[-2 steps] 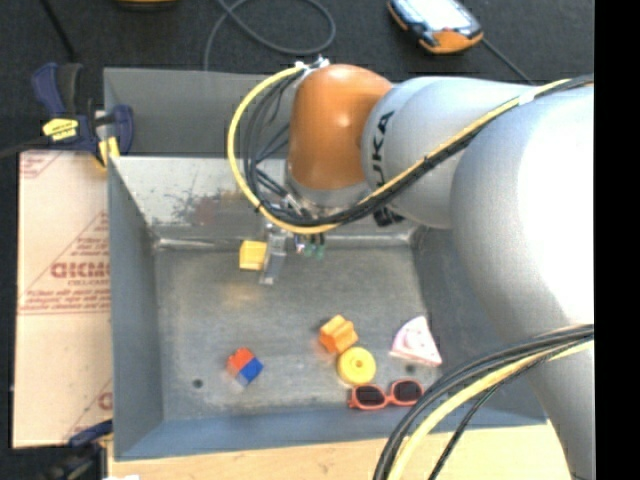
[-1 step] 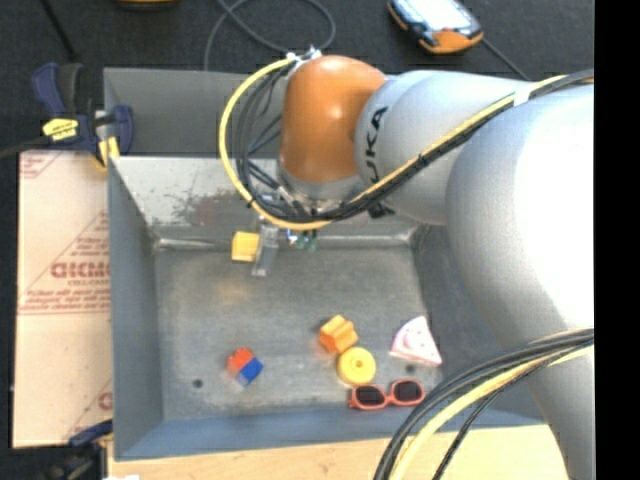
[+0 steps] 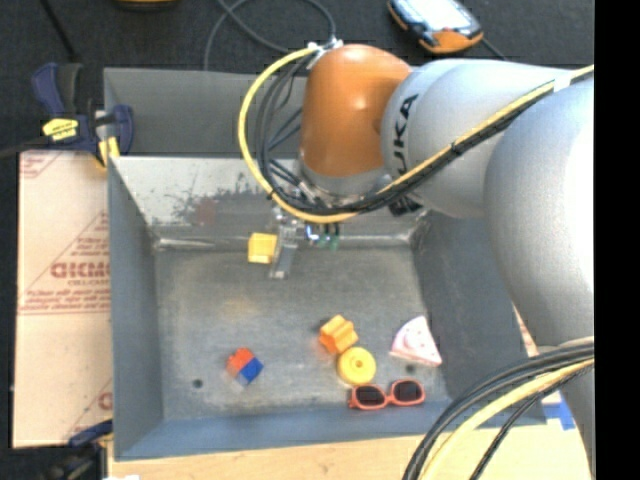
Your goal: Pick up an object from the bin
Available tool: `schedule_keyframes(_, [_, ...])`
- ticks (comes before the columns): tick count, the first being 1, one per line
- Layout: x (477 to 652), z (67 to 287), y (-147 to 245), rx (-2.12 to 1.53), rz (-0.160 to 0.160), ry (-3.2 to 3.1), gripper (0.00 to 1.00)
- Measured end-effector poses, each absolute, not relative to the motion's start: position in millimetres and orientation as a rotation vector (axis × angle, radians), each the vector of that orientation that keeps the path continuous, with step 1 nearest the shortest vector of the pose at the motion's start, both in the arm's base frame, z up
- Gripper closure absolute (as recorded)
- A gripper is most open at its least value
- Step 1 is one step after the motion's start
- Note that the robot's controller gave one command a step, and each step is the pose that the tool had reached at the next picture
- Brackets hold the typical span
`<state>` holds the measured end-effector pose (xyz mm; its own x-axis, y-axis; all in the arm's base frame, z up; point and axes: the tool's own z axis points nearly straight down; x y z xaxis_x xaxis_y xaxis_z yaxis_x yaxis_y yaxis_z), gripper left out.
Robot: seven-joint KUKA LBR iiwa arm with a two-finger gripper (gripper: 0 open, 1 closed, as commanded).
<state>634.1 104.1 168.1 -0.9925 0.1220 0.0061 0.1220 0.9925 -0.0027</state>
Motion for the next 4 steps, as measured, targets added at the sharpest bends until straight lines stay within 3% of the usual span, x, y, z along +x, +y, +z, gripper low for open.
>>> schedule_keyframes(1, [641.2,153.8,155.8,-0.219,-0.006,-3.149,1.0])
schedule_keyframes(2, [624.5,178.2,136.8,-0.199,0.002,-3.129,1.0])
schedule_keyframes(3, [636.7,243.2,134.4,-0.211,0.001,-3.138,1.0])
schedule_keyframes(4, [639.0,264.4,139.6,-0.213,-0.001,-3.14,1.0])
